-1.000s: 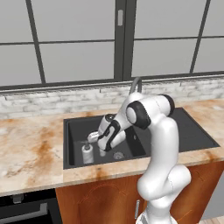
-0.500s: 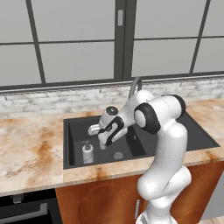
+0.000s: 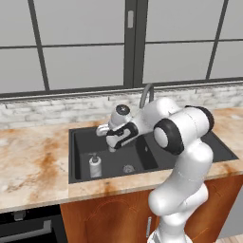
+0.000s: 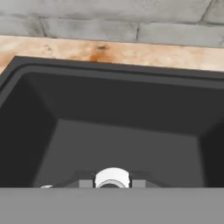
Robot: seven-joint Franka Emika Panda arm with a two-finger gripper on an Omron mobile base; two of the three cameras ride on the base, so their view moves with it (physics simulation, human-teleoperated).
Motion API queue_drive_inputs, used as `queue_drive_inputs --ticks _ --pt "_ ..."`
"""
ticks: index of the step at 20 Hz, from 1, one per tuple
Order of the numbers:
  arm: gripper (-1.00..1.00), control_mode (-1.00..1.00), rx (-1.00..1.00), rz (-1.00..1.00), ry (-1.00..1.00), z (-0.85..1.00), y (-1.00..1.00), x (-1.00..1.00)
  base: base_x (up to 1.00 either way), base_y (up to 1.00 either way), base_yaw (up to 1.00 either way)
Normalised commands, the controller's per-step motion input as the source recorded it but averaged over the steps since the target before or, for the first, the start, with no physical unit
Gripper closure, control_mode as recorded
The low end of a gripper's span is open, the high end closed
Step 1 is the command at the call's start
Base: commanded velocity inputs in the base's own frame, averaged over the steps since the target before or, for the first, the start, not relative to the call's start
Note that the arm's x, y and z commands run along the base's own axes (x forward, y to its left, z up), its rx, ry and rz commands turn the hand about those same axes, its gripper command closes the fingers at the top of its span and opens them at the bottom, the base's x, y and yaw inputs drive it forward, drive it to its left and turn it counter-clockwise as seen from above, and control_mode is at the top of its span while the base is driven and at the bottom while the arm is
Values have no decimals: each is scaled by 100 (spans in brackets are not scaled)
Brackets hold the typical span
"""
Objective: Pick up the soap dispenser and soap dispenser from the sink, and place them back in the cabinet, and close the cabinet doors.
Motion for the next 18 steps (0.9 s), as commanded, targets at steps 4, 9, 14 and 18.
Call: queue_drive_inputs --ticks 4,9,14,18 --pt "100 -100 0 0 -5 77 -35 -5 0 0 0" --pt "100 -100 0 0 -3 75 -31 -18 0 0 0" --pt "100 -100 0 0 0 79 -28 -35 0 0 0" --pt "100 -100 0 0 0 71 -24 -52 0 0 0"
